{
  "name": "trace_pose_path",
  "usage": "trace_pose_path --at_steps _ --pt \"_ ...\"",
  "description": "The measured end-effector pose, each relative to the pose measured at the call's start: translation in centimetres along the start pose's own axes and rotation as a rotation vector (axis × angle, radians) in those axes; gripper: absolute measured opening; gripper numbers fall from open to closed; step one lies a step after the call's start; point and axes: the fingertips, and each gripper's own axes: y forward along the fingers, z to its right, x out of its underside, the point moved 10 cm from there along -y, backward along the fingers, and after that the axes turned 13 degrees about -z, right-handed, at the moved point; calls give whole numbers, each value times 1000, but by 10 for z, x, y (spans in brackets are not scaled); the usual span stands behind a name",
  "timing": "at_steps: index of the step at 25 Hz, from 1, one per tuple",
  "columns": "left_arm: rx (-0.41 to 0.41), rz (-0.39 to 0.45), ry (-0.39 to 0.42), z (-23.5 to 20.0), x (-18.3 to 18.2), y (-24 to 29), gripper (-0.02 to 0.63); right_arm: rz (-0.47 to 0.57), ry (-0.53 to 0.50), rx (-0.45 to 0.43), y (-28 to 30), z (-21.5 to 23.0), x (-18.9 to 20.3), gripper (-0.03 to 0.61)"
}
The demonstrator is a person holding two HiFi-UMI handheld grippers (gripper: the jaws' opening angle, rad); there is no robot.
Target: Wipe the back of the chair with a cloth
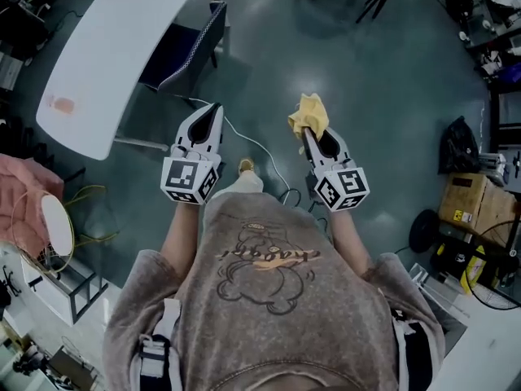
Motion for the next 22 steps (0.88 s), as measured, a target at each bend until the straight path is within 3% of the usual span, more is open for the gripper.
trace_pose_path --at_steps 7,16,22 --pt "17 -5 12 -29 -25 50 11 16 -9 9 43 26 -38 100" --pt "8 -25 -10 -26 -44 100 11 22 -13 -8 78 76 -74 100" --pt "-78 -14 -26 -19 -63 150 11 1 -51 -88 108 134 -101 100"
